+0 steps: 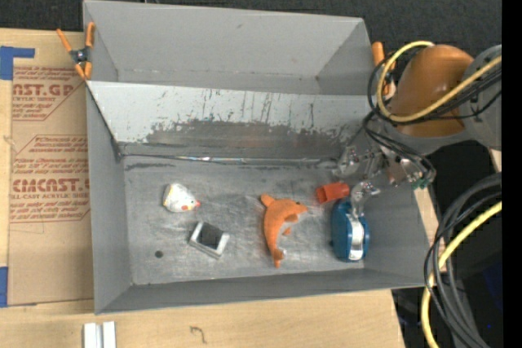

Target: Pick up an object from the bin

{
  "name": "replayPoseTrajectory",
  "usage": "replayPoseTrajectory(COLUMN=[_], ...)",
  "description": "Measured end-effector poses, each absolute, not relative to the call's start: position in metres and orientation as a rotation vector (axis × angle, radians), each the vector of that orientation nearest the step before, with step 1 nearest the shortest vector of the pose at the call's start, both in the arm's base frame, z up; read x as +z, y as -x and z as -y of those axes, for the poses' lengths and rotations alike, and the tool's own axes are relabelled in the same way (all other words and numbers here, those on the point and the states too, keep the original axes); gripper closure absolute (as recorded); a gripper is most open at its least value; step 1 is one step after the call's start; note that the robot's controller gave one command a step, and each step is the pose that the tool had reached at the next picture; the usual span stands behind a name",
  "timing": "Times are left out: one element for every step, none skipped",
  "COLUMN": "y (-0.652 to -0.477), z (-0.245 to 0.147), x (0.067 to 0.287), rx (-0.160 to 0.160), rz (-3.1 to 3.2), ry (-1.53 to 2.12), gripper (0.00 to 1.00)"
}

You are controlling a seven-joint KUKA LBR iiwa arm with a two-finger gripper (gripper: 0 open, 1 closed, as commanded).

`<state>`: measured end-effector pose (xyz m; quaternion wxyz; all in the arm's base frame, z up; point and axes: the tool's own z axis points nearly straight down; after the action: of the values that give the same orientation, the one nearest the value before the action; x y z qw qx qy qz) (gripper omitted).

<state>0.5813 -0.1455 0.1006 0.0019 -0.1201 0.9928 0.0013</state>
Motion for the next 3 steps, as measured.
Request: replayPoseTrajectory(y=[-0.526,-0.528,-0.546], z=[0.147,0.145,0.142], x=[0.133,0.138,0.134], rx=[-0.001,0.000,-0.001], rz=[-3.090,-3.097,-3.093], ry=[0.468,0.516,0.533], gripper=[1.00,0.00,0.00])
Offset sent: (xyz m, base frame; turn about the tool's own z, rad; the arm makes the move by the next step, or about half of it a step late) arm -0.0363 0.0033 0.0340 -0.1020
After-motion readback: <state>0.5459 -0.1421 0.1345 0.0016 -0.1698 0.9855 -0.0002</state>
